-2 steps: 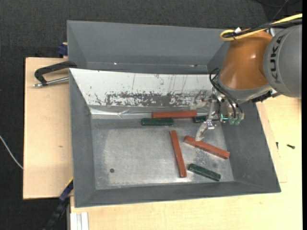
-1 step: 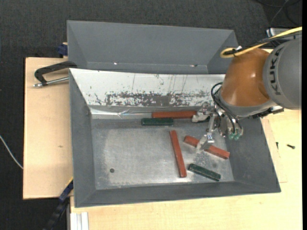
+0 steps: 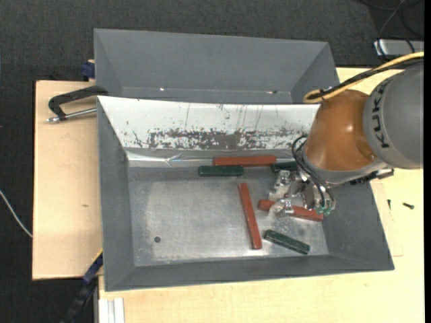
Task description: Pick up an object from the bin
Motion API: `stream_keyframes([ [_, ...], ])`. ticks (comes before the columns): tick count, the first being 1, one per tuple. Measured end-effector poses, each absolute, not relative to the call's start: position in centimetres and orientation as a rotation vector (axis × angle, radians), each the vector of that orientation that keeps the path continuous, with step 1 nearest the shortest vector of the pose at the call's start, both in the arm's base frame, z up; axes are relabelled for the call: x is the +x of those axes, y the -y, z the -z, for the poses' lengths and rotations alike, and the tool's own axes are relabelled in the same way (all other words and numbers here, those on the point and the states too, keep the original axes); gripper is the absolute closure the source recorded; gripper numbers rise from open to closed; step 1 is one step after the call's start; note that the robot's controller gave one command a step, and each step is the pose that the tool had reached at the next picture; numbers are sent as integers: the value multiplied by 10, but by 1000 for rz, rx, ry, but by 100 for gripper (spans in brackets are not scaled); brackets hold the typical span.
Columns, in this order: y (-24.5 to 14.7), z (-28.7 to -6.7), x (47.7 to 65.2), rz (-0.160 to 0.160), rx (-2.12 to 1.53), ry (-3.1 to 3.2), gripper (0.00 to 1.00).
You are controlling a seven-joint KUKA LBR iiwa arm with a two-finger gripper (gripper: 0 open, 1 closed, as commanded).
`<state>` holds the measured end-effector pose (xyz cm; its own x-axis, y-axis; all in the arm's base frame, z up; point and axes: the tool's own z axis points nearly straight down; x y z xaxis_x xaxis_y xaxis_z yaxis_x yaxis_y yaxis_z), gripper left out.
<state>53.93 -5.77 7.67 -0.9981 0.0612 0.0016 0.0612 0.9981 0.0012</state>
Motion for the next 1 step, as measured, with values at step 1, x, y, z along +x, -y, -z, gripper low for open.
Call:
stream_keyframes([
  [1, 58, -77, 539, 2, -96, 3139, 100],
])
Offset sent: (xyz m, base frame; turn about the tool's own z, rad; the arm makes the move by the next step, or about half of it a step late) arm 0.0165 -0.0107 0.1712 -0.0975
